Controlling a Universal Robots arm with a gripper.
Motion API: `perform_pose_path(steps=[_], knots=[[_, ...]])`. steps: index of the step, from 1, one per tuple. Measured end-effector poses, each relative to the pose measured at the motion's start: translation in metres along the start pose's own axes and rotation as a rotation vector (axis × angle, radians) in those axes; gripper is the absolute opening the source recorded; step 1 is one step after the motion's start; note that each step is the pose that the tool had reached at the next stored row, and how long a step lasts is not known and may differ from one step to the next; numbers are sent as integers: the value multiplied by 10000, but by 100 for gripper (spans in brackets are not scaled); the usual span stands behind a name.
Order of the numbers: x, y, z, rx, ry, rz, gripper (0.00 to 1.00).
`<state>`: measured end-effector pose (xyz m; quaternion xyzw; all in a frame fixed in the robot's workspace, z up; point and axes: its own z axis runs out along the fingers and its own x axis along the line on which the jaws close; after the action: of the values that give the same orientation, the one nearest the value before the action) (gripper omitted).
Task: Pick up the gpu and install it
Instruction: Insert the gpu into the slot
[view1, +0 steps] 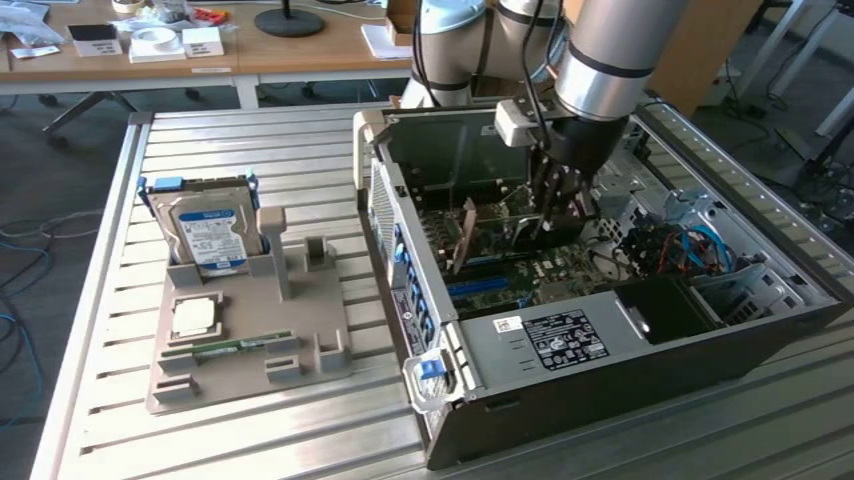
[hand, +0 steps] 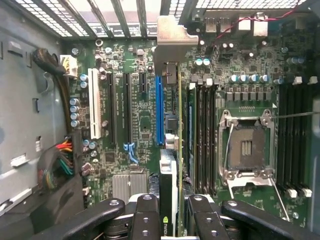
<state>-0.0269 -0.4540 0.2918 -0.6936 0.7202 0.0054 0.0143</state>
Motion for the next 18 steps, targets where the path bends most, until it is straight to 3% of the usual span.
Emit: perform_pose_path(steps=[9,18], knots=[[5,86,59,3,-11,-31,27],[5,92,63,3,-10,-35,27]])
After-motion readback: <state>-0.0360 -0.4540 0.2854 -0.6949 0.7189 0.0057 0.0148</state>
